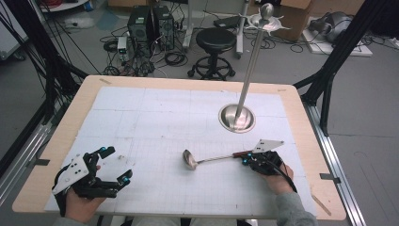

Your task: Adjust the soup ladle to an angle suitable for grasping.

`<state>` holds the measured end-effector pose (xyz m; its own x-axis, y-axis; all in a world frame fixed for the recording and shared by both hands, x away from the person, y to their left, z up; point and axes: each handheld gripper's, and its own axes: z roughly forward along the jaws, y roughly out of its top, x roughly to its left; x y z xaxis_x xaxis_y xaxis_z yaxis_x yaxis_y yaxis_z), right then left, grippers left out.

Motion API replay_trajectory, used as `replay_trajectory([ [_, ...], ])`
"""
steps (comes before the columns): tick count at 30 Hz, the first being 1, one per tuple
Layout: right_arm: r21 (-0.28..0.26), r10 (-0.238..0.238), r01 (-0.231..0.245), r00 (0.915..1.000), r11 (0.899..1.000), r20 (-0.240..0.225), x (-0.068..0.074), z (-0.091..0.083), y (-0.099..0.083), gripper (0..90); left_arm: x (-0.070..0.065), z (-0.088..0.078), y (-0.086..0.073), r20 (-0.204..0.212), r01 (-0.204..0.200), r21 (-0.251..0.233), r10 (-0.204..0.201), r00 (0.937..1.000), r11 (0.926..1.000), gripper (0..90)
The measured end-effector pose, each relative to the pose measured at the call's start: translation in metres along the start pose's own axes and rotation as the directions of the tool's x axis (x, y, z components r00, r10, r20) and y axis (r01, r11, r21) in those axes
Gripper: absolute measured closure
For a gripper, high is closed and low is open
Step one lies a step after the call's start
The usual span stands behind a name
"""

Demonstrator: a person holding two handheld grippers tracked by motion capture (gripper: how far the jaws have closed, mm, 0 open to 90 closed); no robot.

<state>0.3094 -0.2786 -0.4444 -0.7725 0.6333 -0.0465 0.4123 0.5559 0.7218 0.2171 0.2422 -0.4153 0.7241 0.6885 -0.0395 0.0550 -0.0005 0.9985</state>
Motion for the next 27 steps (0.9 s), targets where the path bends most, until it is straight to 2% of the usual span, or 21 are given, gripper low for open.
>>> replay_trajectory([
  [5, -0.009, -0.008, 0.008, 0.9997, 1.0, 0.021, -0.001, 0.006, 0.004, 89.9, 0.0, 0.0, 0.0, -0.003, 0.009, -0.006, -0.009, 1.0, 0.9999, 1.9],
  [11, -0.024, 0.02, -0.019, 0.9997, 1.0, 0.014, 0.0, 0.005, 0.004, 89.9, 0.0, -0.001, 0.0, -0.002, 0.004, -0.004, -0.004, 1.0, 1.0, 1.9],
  [13, -0.068, 0.033, -0.033, 0.9994, 0.997, 0.002, 0.002, 0.002, 0.005, 89.9, 0.0, -0.001, 0.0, -0.002, 0.002, -0.006, -0.002, 1.0, 1.0, 1.9],
  [15, -0.14, 0.059, -0.061, 0.9981, 0.988, -0.018, 0.005, -0.002, 0.011, 89.9, 0.0, -0.002, 0.0, -0.004, 0.007, -0.007, -0.007, 1.0, 0.9999, 1.9],
  [16, -0.157, 0.064, -0.067, 0.9977, 0.985, -0.022, 0.005, -0.002, 0.013, 89.9, 0.001, -0.001, 0.0, -0.004, 0.01, -0.008, -0.01, 0.9999, 0.9999, 1.9],
  [17, -0.176, 0.072, -0.078, 0.9966, 0.981, -0.039, 0.008, -0.001, 0.018, 89.9, 0.001, -0.002, 0.0, -0.005, 0.015, -0.007, -0.015, 0.9999, 0.9999, 1.9],
  [19, -0.184, 0.069, -0.079, 0.9959, 0.98, -0.059, 0.013, 0.004, 0.025, 89.9, 0.0, -0.002, 0.0, -0.011, 0.014, -0.011, -0.014, 0.9998, 0.9998, 1.9],
  [21, -0.176, 0.067, -0.081, 0.9944, 0.981, -0.082, 0.022, 0.012, 0.034, 89.9, 0.0, -0.002, 0.001, -0.017, 0.003, -0.017, -0.003, 0.9999, 0.9999, 1.9],
  [24, -0.178, 0.041, -0.063, 0.9911, 0.982, -0.127, 0.037, 0.024, 0.048, 89.9, 0.0, -0.005, 0.001, -0.036, -0.009, -0.029, 0.008, 0.9993, 0.9995, 1.9],
  [27, -0.164, 0.035, -0.058, 0.9894, 0.985, -0.141, 0.048, 0.035, 0.06, 89.9, 0.001, -0.007, 0.001, -0.049, -0.003, -0.031, 0.001, 0.9988, 0.9995, 1.9],
])
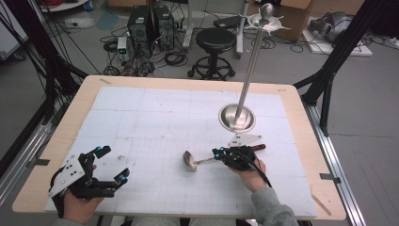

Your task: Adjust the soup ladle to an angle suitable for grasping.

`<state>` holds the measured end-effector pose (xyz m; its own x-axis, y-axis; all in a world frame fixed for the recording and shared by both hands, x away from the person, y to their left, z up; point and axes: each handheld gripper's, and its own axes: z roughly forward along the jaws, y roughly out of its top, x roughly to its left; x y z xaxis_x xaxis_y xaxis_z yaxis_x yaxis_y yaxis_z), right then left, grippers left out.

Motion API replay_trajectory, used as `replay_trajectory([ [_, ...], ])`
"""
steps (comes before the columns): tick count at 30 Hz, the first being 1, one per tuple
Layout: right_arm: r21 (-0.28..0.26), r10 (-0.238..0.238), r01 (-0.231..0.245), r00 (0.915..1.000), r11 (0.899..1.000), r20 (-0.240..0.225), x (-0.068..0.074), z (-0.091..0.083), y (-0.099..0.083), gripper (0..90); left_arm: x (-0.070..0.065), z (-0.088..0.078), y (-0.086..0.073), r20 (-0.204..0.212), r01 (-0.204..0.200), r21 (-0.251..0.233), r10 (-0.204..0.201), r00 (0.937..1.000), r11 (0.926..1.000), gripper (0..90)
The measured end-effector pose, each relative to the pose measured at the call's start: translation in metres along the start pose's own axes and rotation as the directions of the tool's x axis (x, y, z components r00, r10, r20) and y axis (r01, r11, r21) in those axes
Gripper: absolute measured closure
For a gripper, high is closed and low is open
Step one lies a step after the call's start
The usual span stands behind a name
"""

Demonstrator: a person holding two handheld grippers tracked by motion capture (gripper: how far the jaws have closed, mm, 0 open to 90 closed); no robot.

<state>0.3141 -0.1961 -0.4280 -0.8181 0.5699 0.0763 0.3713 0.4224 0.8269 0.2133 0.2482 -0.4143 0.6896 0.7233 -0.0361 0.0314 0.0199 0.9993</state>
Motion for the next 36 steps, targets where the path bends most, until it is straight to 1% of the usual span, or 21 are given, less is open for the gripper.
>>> replay_trajectory([
  [1, 0.003, 0.011, -0.011, 0.9999, 1.0, -0.009, 0.002, 0.005, 0.002, 89.9, 0.0, 0.0, 0.0, -0.001, 0.007, -0.002, -0.007, 1.0, 1.0, 1.9],
  [2, 0.005, 0.012, -0.012, 0.9998, 1.0, -0.015, 0.003, 0.01, 0.003, 90.0, 0.001, -0.001, -0.001, -0.001, 0.005, -0.001, -0.005, 1.0, 1.0, 1.9],
  [3, 0.008, 0.008, -0.008, 0.9999, 1.0, -0.015, 0.004, 0.014, 0.003, 90.0, 0.001, -0.001, -0.001, -0.004, 0.005, 0.0, -0.005, 1.0, 1.0, 1.9],
  [5, 0.01, 0.027, -0.026, 0.9995, 1.0, -0.018, 0.004, 0.027, 0.005, 90.0, 0.001, -0.002, -0.001, -0.003, 0.004, 0.003, -0.004, 1.0, 1.0, 1.9],
  [6, 0.016, 0.024, -0.024, 0.9996, 1.0, -0.016, 0.005, 0.031, 0.005, 90.0, 0.001, -0.003, -0.001, -0.003, 0.006, 0.003, -0.006, 1.0, 1.0, 1.9],
  [7, 0.032, 0.026, -0.025, 0.9995, 0.999, -0.019, 0.006, 0.036, 0.006, 90.0, 0.001, -0.003, -0.001, -0.003, 0.007, 0.001, -0.007, 1.0, 1.0, 1.9],
  [9, 0.073, 0.01, -0.008, 0.9997, 0.997, -0.022, 0.01, 0.046, 0.007, 90.0, 0.002, -0.003, -0.001, -0.002, 0.009, 0.002, -0.009, 1.0, 1.0, 1.9],
  [10, 0.073, 0.01, -0.008, 0.9997, 0.997, -0.022, 0.01, 0.046, 0.007, 90.0, 0.002, -0.003, -0.002, -0.002, 0.011, 0.004, -0.011, 0.9999, 0.9999, 1.9],
  [14, 0.118, -0.021, 0.023, 0.9996, 0.993, -0.02, 0.014, 0.05, 0.007, 90.0, 0.002, -0.003, -0.002, -0.002, 0.013, 0.008, -0.013, 0.9999, 0.9999, 1.9],
  [16, 0.114, -0.002, 0.005, 0.9997, 0.993, -0.024, 0.013, 0.05, 0.007, 90.0, 0.001, -0.003, -0.002, 0.001, 0.012, 0.01, -0.012, 0.9999, 0.9999, 1.9],
  [20, 0.12, -0.02, 0.021, 0.9998, 0.993, -0.006, 0.015, 0.051, 0.008, 90.0, 0.001, -0.002, -0.003, 0.002, 0.014, 0.016, -0.014, 0.9999, 0.9998, 1.9],
  [24, 0.127, -0.014, 0.014, 0.9999, 0.992, 0.004, 0.018, 0.05, 0.007, 90.0, 0.001, -0.002, -0.002, 0.005, 0.014, 0.016, -0.014, 0.9999, 0.9998, 1.9],
  [29, 0.148, -0.012, 0.012, 0.9999, 0.989, -0.006, 0.022, 0.046, 0.006, 90.0, 0.001, -0.002, -0.002, 0.005, 0.016, 0.009, -0.016, 0.9999, 0.9998, 1.9],
  [34, 0.159, -0.021, 0.023, 0.9996, 0.987, -0.016, 0.026, 0.04, 0.003, 90.0, 0.002, -0.002, -0.001, 0.012, 0.016, 0.009, -0.016, 0.9998, 0.9998, 1.9],
  [36, 0.172, -0.022, 0.026, 0.9995, 0.985, -0.023, 0.029, 0.037, 0.002, 90.0, 0.001, 0.0, -0.001, 0.014, 0.017, 0.007, -0.017, 0.9998, 0.9998, 1.9],
])
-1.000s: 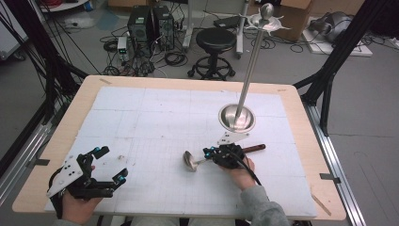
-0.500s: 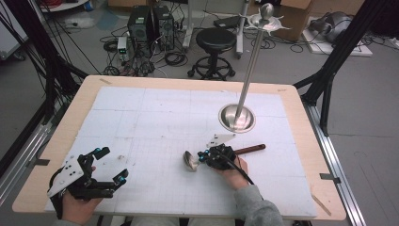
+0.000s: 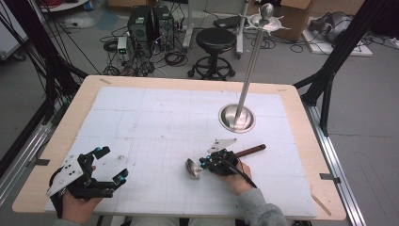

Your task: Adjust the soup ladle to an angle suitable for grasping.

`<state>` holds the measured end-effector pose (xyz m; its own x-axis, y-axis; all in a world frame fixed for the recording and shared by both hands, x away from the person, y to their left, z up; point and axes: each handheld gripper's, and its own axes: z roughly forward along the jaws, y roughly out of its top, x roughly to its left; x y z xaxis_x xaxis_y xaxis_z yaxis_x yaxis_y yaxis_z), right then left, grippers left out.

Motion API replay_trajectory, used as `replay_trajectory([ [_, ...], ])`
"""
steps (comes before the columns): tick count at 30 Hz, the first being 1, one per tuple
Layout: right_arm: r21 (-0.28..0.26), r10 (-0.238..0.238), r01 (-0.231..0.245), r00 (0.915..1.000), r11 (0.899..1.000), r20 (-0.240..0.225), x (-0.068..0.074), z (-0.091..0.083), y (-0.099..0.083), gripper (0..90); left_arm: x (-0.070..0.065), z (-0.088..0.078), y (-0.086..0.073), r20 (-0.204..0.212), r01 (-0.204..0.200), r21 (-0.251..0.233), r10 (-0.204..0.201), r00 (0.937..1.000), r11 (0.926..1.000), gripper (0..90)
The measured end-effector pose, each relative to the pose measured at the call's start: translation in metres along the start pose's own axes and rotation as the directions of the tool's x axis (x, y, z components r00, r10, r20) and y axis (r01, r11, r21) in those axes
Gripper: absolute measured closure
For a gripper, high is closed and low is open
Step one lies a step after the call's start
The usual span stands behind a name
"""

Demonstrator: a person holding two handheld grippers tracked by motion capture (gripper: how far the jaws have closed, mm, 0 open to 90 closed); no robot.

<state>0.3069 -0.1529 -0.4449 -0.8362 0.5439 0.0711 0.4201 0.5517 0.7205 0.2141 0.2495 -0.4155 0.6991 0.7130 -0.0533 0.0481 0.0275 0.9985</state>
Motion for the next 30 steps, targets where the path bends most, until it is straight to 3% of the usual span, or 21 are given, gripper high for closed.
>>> replay_trajectory([
  [13, 0.012, -0.032, 0.032, 0.9981, 0.999, -0.052, 0.007, -0.025, -0.023, 90.0, -0.001, 0.009, 0.0, 0.026, -0.001, 0.002, 0.0, 0.9997, 1.0, 1.9],
  [30, 0.042, -0.077, 0.081, 0.9932, 0.996, -0.087, 0.019, -0.057, -0.051, 90.0, 0.0, 0.016, 0.001, 0.048, 0.007, -0.001, -0.007, 0.9988, 1.0, 1.9],
])
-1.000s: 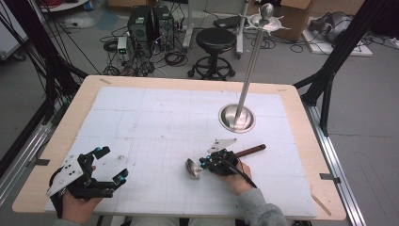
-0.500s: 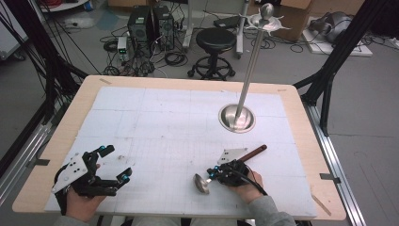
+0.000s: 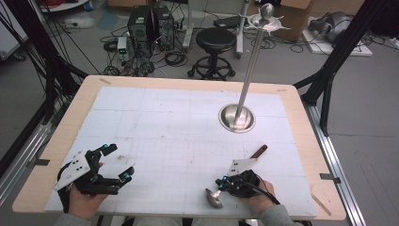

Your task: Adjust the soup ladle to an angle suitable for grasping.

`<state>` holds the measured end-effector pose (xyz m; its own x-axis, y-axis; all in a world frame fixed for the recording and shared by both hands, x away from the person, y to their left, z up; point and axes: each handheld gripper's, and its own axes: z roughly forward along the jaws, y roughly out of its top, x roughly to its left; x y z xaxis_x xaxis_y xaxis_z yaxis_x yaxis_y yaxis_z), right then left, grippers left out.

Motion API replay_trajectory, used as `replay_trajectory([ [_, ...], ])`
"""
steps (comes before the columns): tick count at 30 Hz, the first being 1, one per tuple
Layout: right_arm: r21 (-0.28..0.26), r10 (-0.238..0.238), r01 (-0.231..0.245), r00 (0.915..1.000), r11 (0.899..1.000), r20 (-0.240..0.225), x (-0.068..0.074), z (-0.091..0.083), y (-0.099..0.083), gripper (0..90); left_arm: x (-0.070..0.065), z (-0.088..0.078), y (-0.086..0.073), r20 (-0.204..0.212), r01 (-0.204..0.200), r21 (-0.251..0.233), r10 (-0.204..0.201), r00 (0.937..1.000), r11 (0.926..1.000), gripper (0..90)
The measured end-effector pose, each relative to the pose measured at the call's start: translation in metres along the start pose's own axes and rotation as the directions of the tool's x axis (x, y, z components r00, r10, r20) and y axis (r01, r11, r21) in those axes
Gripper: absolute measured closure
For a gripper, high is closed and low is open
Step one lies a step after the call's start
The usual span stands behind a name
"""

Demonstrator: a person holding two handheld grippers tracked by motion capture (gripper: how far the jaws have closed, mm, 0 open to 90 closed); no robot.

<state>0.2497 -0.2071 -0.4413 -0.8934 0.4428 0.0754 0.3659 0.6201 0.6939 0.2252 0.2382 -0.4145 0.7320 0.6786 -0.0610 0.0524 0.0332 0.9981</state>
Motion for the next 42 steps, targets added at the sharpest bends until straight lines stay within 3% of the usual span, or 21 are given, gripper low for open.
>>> replay_trajectory([
  [2, 0.009, -0.012, 0.012, 0.9999, 1.0, 0.007, 0.002, -0.003, -0.003, 90.0, 0.0, 0.001, 0.0, 0.004, 0.003, 0.002, -0.003, 1.0, 1.0, 1.9],
  [6, 0.053, -0.079, 0.077, 0.9961, 0.996, 0.039, 0.007, -0.01, -0.004, 90.0, -0.001, 0.002, 0.0, 0.008, -0.001, 0.0, 0.001, 1.0, 1.0, 1.9],
  [15, 0.048, -0.042, 0.04, 0.9984, 0.998, 0.038, 0.007, -0.024, -0.018, 90.0, 0.0, 0.004, 0.0, 0.012, 0.002, 0.003, -0.002, 0.9999, 1.0, 1.9],
  [21, 0.068, -0.051, 0.048, 0.9978, 0.997, 0.041, 0.008, -0.029, -0.021, 90.0, -0.002, 0.003, 0.001, 0.015, 0.004, -0.006, -0.004, 0.9999, 1.0, 1.9],
  [37, 0.059, -0.029, 0.028, 0.9995, 0.998, 0.014, 0.005, -0.036, -0.029, 90.0, -0.002, 0.005, 0.0, 0.019, 0.002, 0.008, -0.003, 0.9998, 1.0, 1.9],
  [40, 0.042, -0.015, 0.015, 0.9999, 0.999, -0.006, 0.001, -0.037, -0.029, 90.0, -0.003, 0.005, 0.0, 0.02, -0.011, 0.006, 0.011, 0.9998, 0.9999, 1.9],
  [42, -0.005, 0.015, -0.015, 0.9998, 1.0, -0.017, -0.003, -0.04, -0.028, 90.0, -0.003, 0.005, 0.0, 0.021, -0.01, 0.005, 0.01, 0.9997, 0.9999, 1.9],
])
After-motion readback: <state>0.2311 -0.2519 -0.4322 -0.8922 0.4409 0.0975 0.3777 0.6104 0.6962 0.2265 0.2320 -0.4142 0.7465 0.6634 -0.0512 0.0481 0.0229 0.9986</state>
